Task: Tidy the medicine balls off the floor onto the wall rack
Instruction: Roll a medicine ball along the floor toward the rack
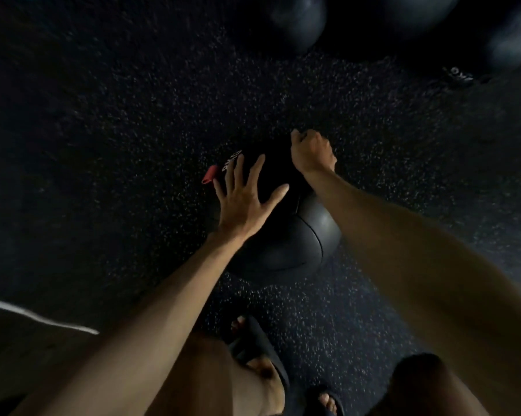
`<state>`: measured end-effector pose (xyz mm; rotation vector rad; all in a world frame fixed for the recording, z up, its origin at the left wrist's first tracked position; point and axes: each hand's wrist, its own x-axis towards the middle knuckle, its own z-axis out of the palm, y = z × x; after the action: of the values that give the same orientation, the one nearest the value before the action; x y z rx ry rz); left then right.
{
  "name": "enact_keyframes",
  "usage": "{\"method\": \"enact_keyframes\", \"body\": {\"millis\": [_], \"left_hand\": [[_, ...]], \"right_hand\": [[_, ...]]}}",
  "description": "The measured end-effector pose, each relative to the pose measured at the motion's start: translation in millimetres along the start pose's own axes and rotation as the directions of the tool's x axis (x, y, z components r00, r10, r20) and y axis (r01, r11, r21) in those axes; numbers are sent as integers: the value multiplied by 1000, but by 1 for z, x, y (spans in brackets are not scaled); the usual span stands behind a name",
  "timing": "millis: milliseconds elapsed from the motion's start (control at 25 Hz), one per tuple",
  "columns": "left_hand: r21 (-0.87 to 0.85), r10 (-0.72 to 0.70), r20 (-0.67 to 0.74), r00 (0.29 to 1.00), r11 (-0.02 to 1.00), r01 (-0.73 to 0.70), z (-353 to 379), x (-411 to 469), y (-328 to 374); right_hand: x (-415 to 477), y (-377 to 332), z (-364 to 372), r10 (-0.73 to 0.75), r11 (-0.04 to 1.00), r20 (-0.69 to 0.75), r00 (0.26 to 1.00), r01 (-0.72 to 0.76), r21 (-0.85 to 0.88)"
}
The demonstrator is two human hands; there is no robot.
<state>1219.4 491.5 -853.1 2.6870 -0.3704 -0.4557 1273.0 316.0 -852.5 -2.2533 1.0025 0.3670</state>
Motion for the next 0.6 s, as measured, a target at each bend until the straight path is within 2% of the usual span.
{"method": "enact_keyframes", "body": {"millis": [80,200,280,360,480,600], "left_hand": [[-44,-65,39,997,997,67,-11,34,-9],[-83,-228,120,966,968,239,-28,90,-19],[-136,-329,186,926,925,356,-36,134,-27],[-243,-409,226,884,855,458,-44,169,-36],[-308,-430,233,872,819,485,-45,196,-43],[-349,-349,216,912,844,406,-54,195,-40]], "right_hand": [[19,-24,4,-31,999,6,999,31,26],[33,-44,8,-227,973,103,968,229,-8],[34,-44,12,-413,890,185,892,438,-123],[38,-42,14,-541,801,198,818,572,-175],[58,-54,13,-557,798,179,811,583,-152],[86,-73,11,-502,844,187,844,525,-105]]}}
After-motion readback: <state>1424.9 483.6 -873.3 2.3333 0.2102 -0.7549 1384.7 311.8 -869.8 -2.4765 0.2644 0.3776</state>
